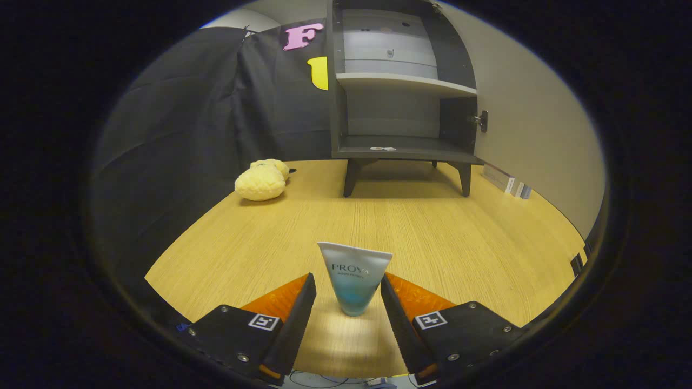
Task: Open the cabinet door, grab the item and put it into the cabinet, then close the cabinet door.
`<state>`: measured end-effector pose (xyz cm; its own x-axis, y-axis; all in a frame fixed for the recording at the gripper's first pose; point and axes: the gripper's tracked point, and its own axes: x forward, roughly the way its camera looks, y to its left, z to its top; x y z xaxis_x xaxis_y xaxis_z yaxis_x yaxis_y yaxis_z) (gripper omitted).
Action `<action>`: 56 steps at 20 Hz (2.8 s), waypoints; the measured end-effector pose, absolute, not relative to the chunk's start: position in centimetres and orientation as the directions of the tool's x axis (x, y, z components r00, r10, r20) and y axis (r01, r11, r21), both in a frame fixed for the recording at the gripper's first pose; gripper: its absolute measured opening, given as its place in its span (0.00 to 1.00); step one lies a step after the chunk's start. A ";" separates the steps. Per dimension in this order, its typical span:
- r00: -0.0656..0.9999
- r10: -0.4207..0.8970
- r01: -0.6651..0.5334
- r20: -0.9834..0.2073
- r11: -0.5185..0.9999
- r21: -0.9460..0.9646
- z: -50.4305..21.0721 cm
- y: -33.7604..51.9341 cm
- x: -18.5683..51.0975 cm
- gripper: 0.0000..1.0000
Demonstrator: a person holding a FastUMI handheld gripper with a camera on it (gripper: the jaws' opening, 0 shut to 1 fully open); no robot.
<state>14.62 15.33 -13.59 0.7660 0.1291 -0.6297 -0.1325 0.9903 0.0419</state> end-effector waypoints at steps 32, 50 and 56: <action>0.913 0.158 -0.146 -0.376 0.987 0.059 -3.4 13.1 23.2 0.49; 0.933 0.199 -0.171 -0.300 0.978 0.118 0.1 13.4 29.9 0.49; 0.929 0.196 -0.167 -0.315 0.979 0.118 -0.1 13.2 32.0 0.49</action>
<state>32.04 13.22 -0.11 0.9285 0.1960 -0.3153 -0.1665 0.9790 0.1180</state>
